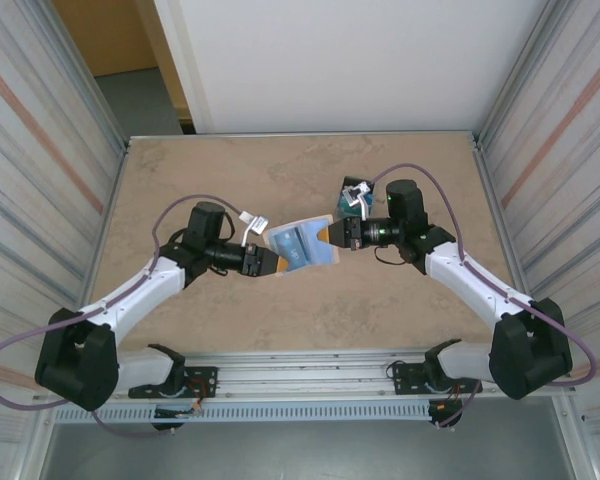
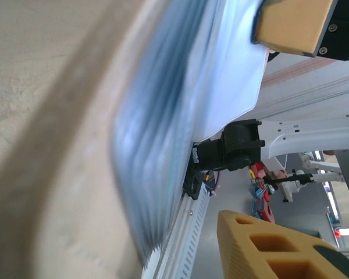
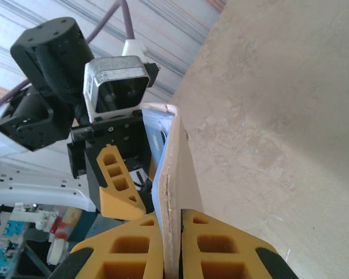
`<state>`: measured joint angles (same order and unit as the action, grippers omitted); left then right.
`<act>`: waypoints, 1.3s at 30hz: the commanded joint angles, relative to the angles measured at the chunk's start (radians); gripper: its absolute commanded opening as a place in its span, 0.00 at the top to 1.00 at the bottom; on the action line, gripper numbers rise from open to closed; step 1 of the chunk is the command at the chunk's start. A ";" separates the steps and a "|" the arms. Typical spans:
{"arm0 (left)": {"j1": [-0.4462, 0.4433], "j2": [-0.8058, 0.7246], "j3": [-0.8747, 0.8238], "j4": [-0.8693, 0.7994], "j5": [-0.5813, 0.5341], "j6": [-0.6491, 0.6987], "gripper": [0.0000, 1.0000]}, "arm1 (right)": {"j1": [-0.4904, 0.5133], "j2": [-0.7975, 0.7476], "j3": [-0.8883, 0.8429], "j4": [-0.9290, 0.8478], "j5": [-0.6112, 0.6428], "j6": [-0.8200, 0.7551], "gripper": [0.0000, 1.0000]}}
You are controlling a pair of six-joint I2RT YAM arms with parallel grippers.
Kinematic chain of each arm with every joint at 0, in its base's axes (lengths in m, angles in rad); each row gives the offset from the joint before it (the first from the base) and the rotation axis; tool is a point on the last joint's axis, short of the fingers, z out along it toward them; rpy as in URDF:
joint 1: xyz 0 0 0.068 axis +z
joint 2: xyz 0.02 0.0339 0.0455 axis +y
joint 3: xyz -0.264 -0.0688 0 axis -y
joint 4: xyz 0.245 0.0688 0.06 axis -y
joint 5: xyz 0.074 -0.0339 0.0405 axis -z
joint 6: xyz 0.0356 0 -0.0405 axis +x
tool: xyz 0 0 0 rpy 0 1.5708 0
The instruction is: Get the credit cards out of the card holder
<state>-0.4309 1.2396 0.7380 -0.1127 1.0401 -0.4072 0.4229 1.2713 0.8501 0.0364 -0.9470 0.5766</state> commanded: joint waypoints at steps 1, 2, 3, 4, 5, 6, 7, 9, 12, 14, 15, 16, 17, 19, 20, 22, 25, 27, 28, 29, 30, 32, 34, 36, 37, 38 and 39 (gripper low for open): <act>0.004 -0.011 -0.026 0.120 0.027 -0.079 0.59 | -0.006 -0.006 -0.016 0.086 -0.022 0.056 1.00; 0.004 -0.007 -0.030 0.140 0.026 -0.092 0.59 | -0.006 -0.004 -0.017 0.092 -0.020 0.061 1.00; 0.005 -0.004 -0.032 0.158 0.022 -0.107 0.60 | -0.006 -0.004 -0.019 0.098 -0.018 0.065 1.00; 0.004 -0.004 -0.033 0.168 0.013 -0.115 0.60 | -0.006 -0.004 -0.020 0.102 -0.015 0.069 1.00; 0.004 -0.004 -0.033 0.178 0.005 -0.122 0.60 | -0.006 -0.004 -0.022 0.105 -0.013 0.072 1.00; 0.004 -0.006 -0.039 0.196 -0.007 -0.134 0.60 | -0.005 -0.003 -0.025 0.108 -0.009 0.075 1.00; 0.004 -0.009 -0.046 0.214 -0.019 -0.148 0.59 | -0.006 -0.003 -0.028 0.110 -0.005 0.078 1.00; 0.003 -0.018 -0.056 0.230 -0.057 -0.165 0.58 | -0.006 -0.005 -0.031 0.110 0.003 0.080 1.00; 0.003 -0.038 -0.065 0.214 -0.124 -0.162 0.68 | -0.006 -0.011 -0.041 0.107 0.012 0.081 1.00; 0.004 -0.049 -0.067 0.202 -0.159 -0.156 0.80 | -0.006 -0.011 -0.042 0.096 0.017 0.077 1.00; 0.003 -0.052 -0.065 0.197 -0.166 -0.152 0.85 | -0.006 -0.011 -0.041 0.085 0.023 0.071 1.00; 0.004 -0.053 -0.062 0.192 -0.164 -0.143 0.89 | -0.007 -0.010 -0.039 0.063 0.030 0.063 0.98; 0.004 -0.053 -0.057 0.181 -0.157 -0.132 0.91 | -0.008 -0.012 -0.037 0.040 0.039 0.050 0.94; 0.004 -0.052 -0.028 0.108 -0.147 -0.082 0.96 | -0.015 -0.021 -0.031 -0.026 0.065 0.014 0.86; 0.004 -0.051 -0.016 0.067 -0.147 -0.056 0.97 | -0.020 -0.028 -0.029 -0.053 0.085 -0.002 0.81; 0.004 -0.054 0.010 -0.011 -0.141 0.000 1.00 | -0.031 -0.046 -0.025 -0.122 0.136 -0.039 0.70; 0.004 -0.055 0.032 -0.079 -0.120 0.047 1.00 | -0.044 -0.067 -0.019 -0.204 0.205 -0.076 0.67; 0.005 -0.051 0.032 -0.087 -0.104 0.050 1.00 | -0.046 -0.077 -0.012 -0.255 0.260 -0.099 0.67; 0.004 -0.047 0.032 -0.091 -0.101 0.049 1.00 | -0.047 -0.079 -0.008 -0.277 0.283 -0.106 0.67; 0.004 -0.038 0.034 -0.098 -0.097 0.049 1.00 | -0.046 -0.080 -0.003 -0.304 0.314 -0.114 0.68; 0.004 -0.027 0.037 -0.108 -0.095 0.052 1.00 | -0.046 -0.080 0.004 -0.332 0.349 -0.119 0.69; 0.004 -0.007 0.037 -0.118 -0.087 0.054 1.00 | -0.047 -0.078 0.022 -0.394 0.417 -0.129 0.70; 0.004 0.009 0.037 -0.121 -0.074 0.056 1.00 | -0.046 -0.080 0.037 -0.446 0.489 -0.130 0.69; 0.004 0.024 0.041 -0.131 -0.062 0.062 1.00 | -0.047 -0.082 0.057 -0.508 0.568 -0.130 0.70; 0.004 0.030 0.043 -0.136 -0.061 0.066 1.00 | -0.046 -0.085 0.065 -0.528 0.597 -0.128 0.70; 0.003 0.036 0.044 -0.140 -0.060 0.069 1.00 | -0.046 -0.091 0.071 -0.551 0.631 -0.125 0.69; 0.003 0.042 0.048 -0.146 -0.060 0.072 1.00 | -0.046 -0.099 0.076 -0.568 0.660 -0.117 0.70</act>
<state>-0.4290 1.2720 0.7444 -0.2356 0.9291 -0.3729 0.3790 1.2087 0.8845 -0.4126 -0.4316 0.4774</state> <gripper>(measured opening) 0.109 0.304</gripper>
